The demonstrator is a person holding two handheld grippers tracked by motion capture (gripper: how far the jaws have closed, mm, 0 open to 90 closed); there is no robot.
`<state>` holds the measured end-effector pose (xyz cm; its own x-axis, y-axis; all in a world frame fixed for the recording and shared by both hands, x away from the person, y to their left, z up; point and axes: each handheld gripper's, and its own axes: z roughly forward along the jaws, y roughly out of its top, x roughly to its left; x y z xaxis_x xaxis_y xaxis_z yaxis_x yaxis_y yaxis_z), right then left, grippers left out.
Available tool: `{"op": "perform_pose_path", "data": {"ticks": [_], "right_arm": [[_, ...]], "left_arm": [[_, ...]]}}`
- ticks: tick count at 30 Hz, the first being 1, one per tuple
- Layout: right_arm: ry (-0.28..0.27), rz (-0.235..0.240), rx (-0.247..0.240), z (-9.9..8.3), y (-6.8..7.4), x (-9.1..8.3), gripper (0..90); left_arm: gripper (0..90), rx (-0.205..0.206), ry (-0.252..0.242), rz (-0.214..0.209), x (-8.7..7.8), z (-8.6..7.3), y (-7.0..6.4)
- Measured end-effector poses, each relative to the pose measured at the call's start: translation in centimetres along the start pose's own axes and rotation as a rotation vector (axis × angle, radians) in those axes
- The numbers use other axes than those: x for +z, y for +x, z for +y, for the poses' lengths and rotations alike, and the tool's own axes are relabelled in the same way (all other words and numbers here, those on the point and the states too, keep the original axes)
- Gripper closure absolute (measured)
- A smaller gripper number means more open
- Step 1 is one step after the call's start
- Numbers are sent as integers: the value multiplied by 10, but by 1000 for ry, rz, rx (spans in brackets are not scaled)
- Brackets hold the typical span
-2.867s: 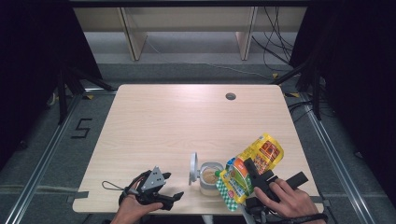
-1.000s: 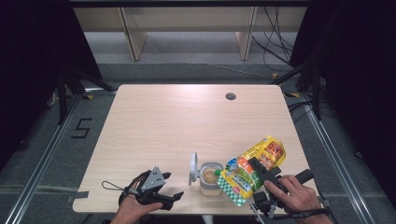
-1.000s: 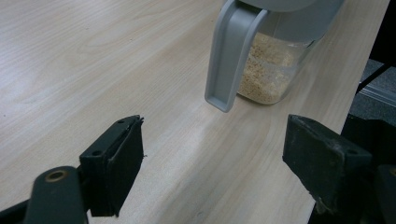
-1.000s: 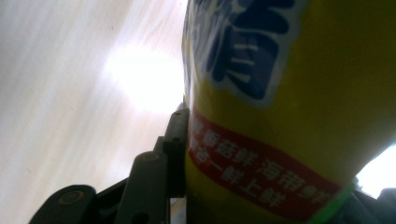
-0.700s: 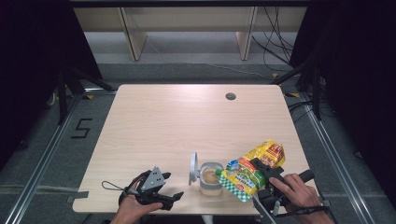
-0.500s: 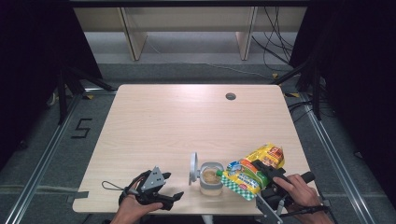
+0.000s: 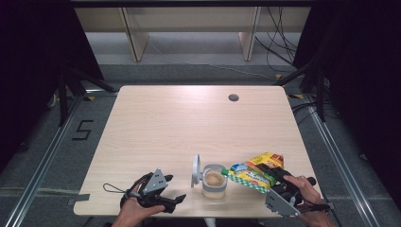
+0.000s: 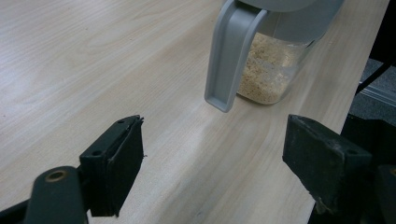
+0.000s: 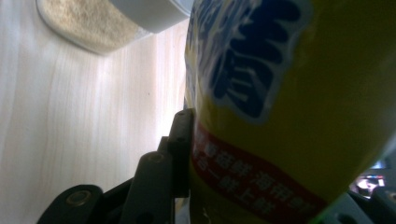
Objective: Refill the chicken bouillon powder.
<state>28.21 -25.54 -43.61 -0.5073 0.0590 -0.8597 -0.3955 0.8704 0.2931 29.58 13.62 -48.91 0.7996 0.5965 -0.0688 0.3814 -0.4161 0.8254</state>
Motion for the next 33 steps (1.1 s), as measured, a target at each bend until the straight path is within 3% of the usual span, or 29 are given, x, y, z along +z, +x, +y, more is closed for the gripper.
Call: {"op": "perform_pose_path", "data": {"ticks": [1,2,6,7,8,10,15,16,17,18,20,21,22,33], "right_arm": [[-11,2,22,-1,0,0,678],[-22,6,6,-3,-3,1,680],[-57,23,115,-13,-4,2,689],[-63,32,189,-17,-2,1,695],[-76,37,195,-20,-3,2,699],[-94,47,267,-25,-4,2,711],[-113,44,392,-40,-7,5,725],[-121,43,395,-42,-8,6,726],[-125,43,432,-44,-7,7,729],[-134,29,435,-45,-8,9,731],[-142,39,474,-46,-8,12,734],[-157,45,516,-47,-8,14,735],[-164,47,544,-48,-8,17,737],[-166,15,712,-60,-10,29,748]], "left_arm": [[196,1,-1,0,0,0,0],[196,1,-3,2,0,0,0],[196,0,-1,0,0,0,0],[196,1,4,6,0,0,0],[196,-2,-5,4,0,0,0],[196,-4,-2,1,0,0,0],[197,-2,3,5,0,1,-1],[197,3,2,1,0,0,0],[197,32,29,8,-1,1,3],[196,-5,-6,-3,1,0,0],[197,20,17,7,1,1,2],[196,-7,-7,-5,2,0,-1],[196,20,16,7,0,1,2],[197,-5,-7,-3,2,0,0]]}}
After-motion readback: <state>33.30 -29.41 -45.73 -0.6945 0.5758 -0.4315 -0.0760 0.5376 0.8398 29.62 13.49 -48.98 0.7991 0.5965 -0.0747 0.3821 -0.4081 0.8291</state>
